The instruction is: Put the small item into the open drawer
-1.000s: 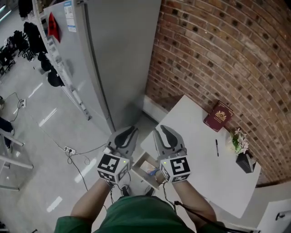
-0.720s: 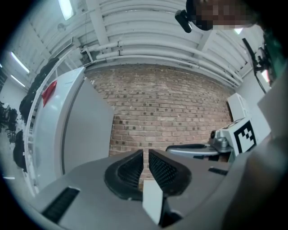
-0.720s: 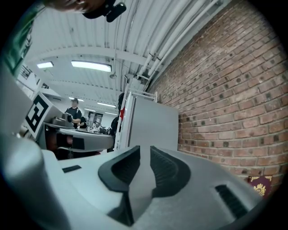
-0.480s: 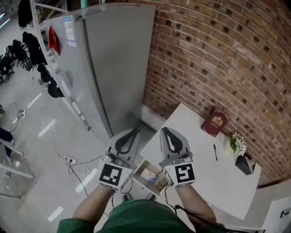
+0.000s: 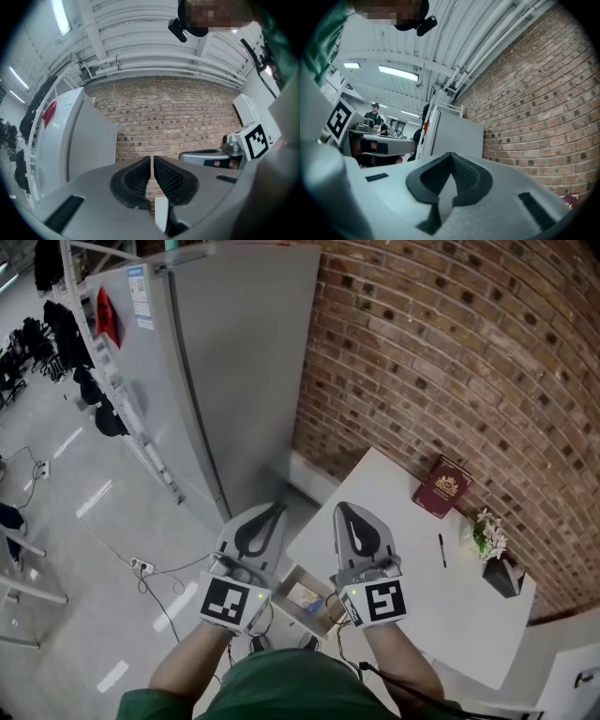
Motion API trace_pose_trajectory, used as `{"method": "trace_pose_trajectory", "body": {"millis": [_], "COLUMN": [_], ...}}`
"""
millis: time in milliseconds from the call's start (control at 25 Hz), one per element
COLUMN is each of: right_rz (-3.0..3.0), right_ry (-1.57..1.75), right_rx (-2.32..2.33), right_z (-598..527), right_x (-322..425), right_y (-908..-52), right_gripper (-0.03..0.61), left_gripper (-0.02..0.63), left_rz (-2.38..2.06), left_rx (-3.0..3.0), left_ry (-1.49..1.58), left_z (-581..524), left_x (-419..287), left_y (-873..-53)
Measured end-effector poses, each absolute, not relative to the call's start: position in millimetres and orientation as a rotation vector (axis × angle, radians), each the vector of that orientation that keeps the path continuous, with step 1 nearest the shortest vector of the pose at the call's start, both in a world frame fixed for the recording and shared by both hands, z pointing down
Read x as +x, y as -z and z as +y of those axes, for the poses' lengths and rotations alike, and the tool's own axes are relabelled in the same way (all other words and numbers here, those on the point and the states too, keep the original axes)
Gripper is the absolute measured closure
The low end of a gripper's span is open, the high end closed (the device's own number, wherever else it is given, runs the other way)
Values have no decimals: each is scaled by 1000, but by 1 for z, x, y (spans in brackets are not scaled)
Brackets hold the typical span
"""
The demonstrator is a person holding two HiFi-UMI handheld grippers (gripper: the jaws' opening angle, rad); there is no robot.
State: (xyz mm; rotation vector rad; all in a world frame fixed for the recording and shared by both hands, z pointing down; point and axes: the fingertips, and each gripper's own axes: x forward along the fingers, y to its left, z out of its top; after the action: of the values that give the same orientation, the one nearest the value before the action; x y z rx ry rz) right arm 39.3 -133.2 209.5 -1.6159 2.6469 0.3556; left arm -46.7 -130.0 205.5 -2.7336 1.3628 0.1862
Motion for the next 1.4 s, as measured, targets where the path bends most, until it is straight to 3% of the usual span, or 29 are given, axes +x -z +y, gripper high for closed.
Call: {"method": "trace_pose_trajectory", "body": {"millis": [1400], "right_rz": [2683], "right_ry": [-396], "right_rx": [-1582], "right_z": [-123], "right_x": [45], "right_y": [-214], "right_gripper": [575], "left_gripper": [592], "left_rz": [1372], "left_rx": [-2740], "left_ry": [-140], "left_z": [-124], "left_x": [-32], "left_y": [-216]}}
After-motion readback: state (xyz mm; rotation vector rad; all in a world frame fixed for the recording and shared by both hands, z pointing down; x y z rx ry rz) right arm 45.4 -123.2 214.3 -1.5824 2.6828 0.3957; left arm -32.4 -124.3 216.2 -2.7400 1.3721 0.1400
